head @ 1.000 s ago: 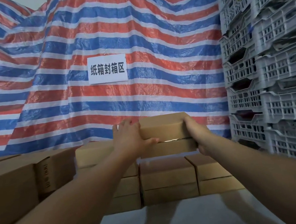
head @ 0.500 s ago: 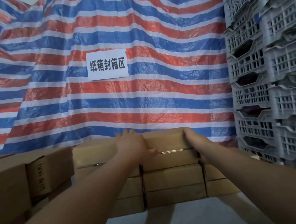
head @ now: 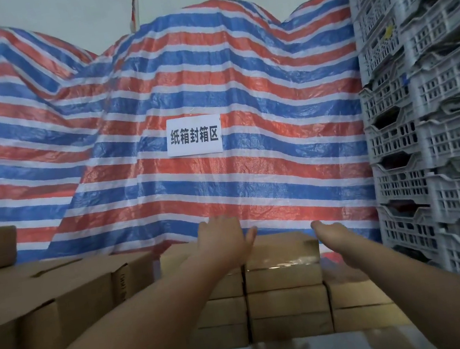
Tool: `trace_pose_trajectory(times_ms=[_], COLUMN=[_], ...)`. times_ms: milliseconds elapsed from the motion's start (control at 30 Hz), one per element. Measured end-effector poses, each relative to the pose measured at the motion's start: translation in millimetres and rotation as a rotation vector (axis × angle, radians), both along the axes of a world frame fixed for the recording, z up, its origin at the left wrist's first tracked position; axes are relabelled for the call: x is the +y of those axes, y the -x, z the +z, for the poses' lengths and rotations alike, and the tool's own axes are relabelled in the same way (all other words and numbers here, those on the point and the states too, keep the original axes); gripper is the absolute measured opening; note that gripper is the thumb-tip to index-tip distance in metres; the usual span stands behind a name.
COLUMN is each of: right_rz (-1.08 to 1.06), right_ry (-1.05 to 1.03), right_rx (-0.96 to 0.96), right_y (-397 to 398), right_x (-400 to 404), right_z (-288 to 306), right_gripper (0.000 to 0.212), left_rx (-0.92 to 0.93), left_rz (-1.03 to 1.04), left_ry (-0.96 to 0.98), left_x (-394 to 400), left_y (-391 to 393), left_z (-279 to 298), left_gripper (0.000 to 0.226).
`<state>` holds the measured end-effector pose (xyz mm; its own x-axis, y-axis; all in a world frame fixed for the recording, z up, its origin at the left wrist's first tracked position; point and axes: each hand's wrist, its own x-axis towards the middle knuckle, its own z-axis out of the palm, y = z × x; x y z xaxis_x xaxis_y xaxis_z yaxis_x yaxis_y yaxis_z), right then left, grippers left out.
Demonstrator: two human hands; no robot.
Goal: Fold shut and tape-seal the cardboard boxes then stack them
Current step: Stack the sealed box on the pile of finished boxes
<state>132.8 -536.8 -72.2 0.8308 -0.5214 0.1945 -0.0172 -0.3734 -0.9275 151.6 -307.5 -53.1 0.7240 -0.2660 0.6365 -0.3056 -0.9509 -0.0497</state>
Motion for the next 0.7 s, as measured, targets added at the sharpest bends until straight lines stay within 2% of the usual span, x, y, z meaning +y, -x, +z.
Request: trace_pose_trajectory(times_ms=[100, 133, 200, 233, 333, 467, 633, 700], right_rz=[0.006, 0.008, 0.021, 0.025, 0.067, 0.106, 0.182, 0.204], right_ry=[0.099, 0.125, 0.156, 0.160, 0.135, 0.139, 0.122, 0.129], right_rx=[-0.027, -0.046, -0.104, -0.149, -0.292, -0.409, -0.527, -0.497], right_y=[32.0, 45.1, 73.4, 89.0, 138.5, 201.5, 270.1, 283.9], right_x=[15.3, 24.5, 47.2, 60.5, 107.5, 172.8, 228.6, 240.2], right_z=[14.4, 17.9, 23.6, 25.8, 26.9, 6.1, -56.0, -90.4], right_gripper=[0.063, 0.057, 0.031, 0.028, 0.037, 0.032, 0.046, 0.049], left_rx=[-0.087, -0.097, -0.085, -0.076, -0.084, -0.076, 0.013, 0.033], left_rz=[-0.027, -0.038, -0.079, -0.111, -0.205, -0.315, -0.499, -0.486], left_ry=[0.054, 0.064, 0.082, 0.095, 0.147, 0.210, 0.474, 0.512], left_x=[19.1, 25.1, 37.5, 44.4, 66.0, 98.0, 155.2, 176.9], left_y=[38.5, 53.4, 86.5, 104.3, 161.5, 230.8, 289.3, 302.6], left_z=[18.4, 23.2, 29.9, 32.0, 32.8, 11.2, -52.3, -80.0], left_gripper=[0.058, 0.056, 0.051, 0.048, 0.041, 0.036, 0.026, 0.023])
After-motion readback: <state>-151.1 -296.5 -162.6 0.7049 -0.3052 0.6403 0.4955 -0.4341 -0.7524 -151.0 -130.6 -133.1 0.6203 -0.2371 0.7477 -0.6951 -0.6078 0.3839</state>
